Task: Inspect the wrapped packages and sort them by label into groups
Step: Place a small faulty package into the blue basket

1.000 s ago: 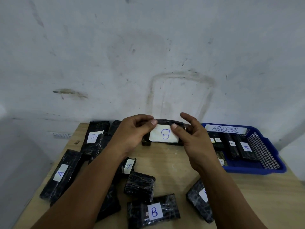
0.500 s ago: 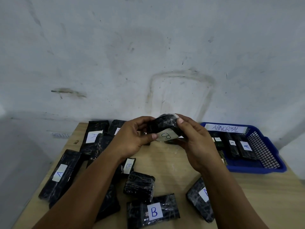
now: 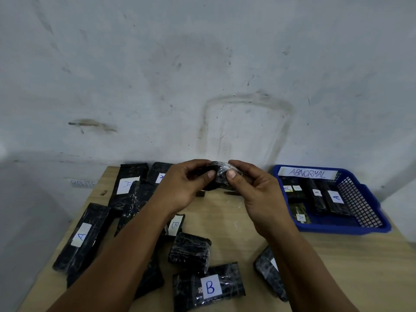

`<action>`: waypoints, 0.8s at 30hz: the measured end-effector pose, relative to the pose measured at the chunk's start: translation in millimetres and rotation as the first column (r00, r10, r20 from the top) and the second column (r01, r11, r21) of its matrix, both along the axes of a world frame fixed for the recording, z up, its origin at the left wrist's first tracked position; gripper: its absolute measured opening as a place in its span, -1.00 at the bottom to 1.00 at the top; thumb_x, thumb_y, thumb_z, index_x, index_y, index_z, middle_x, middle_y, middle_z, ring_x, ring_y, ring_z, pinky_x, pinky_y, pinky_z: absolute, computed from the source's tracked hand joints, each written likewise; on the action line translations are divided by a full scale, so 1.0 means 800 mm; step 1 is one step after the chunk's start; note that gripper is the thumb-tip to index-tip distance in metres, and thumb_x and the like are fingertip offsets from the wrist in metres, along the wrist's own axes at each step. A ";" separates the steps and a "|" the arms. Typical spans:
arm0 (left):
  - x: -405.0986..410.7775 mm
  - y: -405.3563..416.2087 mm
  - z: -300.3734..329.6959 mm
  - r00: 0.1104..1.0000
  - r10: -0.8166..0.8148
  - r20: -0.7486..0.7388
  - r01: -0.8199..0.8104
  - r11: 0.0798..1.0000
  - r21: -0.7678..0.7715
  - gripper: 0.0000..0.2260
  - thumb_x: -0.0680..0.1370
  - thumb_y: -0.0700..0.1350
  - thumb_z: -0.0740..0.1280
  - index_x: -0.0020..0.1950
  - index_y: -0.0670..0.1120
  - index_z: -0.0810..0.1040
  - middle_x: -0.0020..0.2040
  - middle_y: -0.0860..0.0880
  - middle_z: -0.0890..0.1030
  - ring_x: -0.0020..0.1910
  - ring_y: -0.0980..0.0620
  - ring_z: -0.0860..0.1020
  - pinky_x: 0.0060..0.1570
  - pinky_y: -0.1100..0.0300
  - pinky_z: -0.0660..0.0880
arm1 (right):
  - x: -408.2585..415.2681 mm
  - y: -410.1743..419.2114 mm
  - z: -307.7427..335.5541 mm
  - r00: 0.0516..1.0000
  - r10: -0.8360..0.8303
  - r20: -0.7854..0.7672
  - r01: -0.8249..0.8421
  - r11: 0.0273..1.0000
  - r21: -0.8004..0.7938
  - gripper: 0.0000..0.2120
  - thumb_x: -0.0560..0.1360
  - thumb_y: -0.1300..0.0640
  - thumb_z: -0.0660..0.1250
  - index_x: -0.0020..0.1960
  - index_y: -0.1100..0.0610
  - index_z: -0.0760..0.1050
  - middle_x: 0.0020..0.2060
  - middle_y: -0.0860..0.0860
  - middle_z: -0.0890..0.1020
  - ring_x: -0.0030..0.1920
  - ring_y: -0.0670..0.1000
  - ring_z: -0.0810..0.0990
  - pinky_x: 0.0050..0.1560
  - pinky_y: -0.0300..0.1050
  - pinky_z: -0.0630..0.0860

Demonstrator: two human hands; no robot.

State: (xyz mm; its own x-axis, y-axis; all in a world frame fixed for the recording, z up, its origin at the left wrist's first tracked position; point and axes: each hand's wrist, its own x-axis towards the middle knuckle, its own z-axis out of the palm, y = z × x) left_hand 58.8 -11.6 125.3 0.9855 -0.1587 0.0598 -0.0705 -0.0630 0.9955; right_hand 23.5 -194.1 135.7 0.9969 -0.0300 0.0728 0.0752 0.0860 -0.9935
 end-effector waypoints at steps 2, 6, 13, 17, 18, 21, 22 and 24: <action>0.002 0.002 -0.004 1.000 0.030 0.004 -0.030 0.999 -0.016 -0.79 0.55 -0.21 0.45 0.18 -0.08 0.68 0.02 -0.01 0.76 0.04 0.05 0.72 0.05 0.22 0.60 | -0.003 -0.001 -0.001 1.000 0.029 0.003 -0.029 0.999 -0.023 -0.67 0.47 0.07 0.46 0.23 0.00 0.63 0.06 -0.04 0.77 0.12 -0.08 0.73 0.10 -0.22 0.63; 0.005 0.007 -0.009 0.996 0.076 0.044 -0.075 0.997 -0.017 -0.78 0.52 -0.20 0.49 0.14 -0.01 0.69 0.04 0.00 0.75 0.06 0.06 0.71 0.07 0.21 0.59 | -0.006 0.000 -0.002 0.997 0.072 -0.013 -0.072 0.997 -0.020 -0.54 0.42 0.04 0.46 0.32 -0.04 0.57 0.13 -0.07 0.75 0.18 -0.08 0.71 0.15 -0.20 0.62; 0.002 0.020 0.008 0.987 0.014 0.161 -0.027 0.996 0.081 -0.73 0.50 -0.32 0.48 0.09 0.01 0.70 0.27 0.13 0.64 0.20 0.31 0.60 0.06 0.43 0.53 | -0.007 0.003 0.008 0.948 0.088 -0.305 -0.086 0.996 0.021 -0.56 0.53 -0.26 0.35 0.30 -0.06 0.62 0.10 -0.06 0.73 0.10 -0.03 0.68 0.09 0.02 0.66; -0.001 0.017 0.011 0.988 -0.016 0.151 0.004 0.997 0.076 -0.54 0.57 -0.35 0.41 0.36 0.08 0.58 0.17 0.13 0.67 0.08 0.30 0.62 0.10 0.39 0.53 | -0.003 0.003 0.000 0.949 0.055 -0.310 -0.032 0.996 0.081 -0.81 0.62 0.15 0.37 0.21 0.12 0.65 0.03 0.09 0.75 0.03 0.08 0.68 0.01 0.00 0.60; -0.001 0.014 0.013 0.994 0.032 0.101 -0.035 0.999 0.034 -0.54 0.59 -0.32 0.38 0.42 0.08 0.54 0.24 0.14 0.65 0.10 0.31 0.62 0.10 0.40 0.53 | -0.002 0.002 -0.003 0.954 0.046 -0.297 -0.025 0.997 0.074 -0.79 0.62 0.20 0.38 0.23 0.13 0.64 0.07 0.12 0.75 0.04 0.09 0.69 0.05 0.02 0.61; 0.003 0.007 0.016 0.985 0.117 -0.124 -0.120 0.993 -0.019 -0.71 0.63 -0.06 0.37 0.35 0.04 0.62 0.20 0.07 0.68 0.12 0.24 0.63 0.13 0.24 0.53 | -0.002 0.003 -0.006 0.960 0.067 -0.270 -0.053 0.997 0.060 -0.71 0.60 0.29 0.39 0.31 0.18 0.58 0.05 0.10 0.76 0.03 0.06 0.73 0.11 0.00 0.65; 0.003 0.007 0.015 0.982 0.100 -0.163 -0.105 0.994 -0.025 -0.77 0.62 -0.01 0.38 0.25 0.02 0.68 0.13 0.03 0.72 0.09 0.16 0.67 0.17 0.13 0.54 | -0.003 0.003 -0.007 0.960 0.078 -0.270 -0.068 0.997 0.046 -0.69 0.59 0.31 0.39 0.32 0.18 0.57 0.02 0.08 0.77 0.01 0.04 0.74 0.09 -0.04 0.67; 0.004 0.009 0.010 0.984 0.092 -0.153 -0.098 0.995 -0.033 -0.84 0.58 -0.06 0.43 0.14 -0.02 0.73 0.04 0.00 0.75 0.09 0.04 0.70 0.27 -0.02 0.55 | -0.004 0.002 -0.010 0.957 0.111 -0.267 -0.113 0.994 0.009 -0.66 0.58 0.29 0.42 0.34 0.16 0.56 0.01 0.07 0.77 0.02 0.05 0.74 0.13 0.02 0.64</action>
